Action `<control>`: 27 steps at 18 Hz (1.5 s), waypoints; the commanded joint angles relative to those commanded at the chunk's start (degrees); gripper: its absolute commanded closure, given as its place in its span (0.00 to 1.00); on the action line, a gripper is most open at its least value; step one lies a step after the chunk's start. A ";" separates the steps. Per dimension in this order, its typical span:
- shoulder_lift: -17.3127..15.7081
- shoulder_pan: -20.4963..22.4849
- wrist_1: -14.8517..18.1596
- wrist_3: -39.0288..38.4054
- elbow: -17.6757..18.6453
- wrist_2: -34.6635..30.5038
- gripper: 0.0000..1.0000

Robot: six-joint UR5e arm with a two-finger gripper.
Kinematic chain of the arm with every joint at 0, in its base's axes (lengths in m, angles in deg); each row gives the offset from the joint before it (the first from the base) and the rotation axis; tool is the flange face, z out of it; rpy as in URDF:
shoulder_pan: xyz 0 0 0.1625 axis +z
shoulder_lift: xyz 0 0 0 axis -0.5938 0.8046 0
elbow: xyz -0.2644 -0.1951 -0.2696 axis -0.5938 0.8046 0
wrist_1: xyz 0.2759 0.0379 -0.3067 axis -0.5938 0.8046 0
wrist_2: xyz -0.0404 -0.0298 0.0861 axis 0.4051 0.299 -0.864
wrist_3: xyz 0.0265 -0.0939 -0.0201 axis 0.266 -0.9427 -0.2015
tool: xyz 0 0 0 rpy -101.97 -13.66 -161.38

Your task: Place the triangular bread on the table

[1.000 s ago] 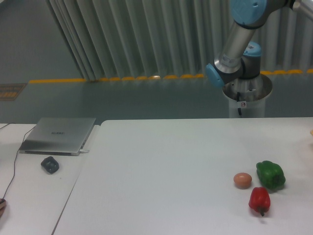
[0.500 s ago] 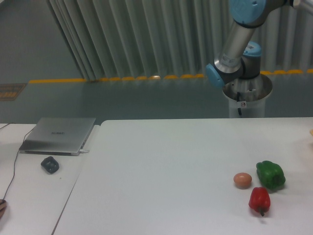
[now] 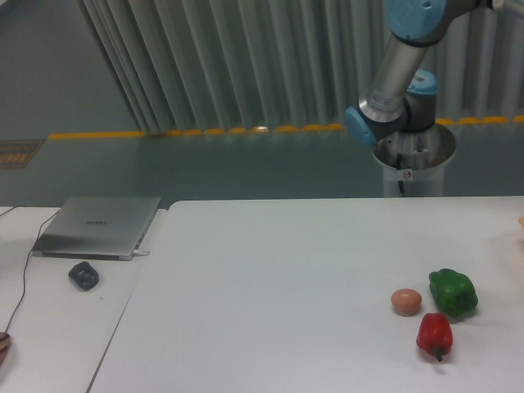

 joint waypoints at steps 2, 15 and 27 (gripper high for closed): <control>0.44 -0.17 -4.03 -0.09 1.93 0.00 0.00; 2.37 -0.26 -8.36 -4.39 3.87 -0.87 0.00; 2.73 -0.53 -8.36 -5.10 4.31 -0.96 0.00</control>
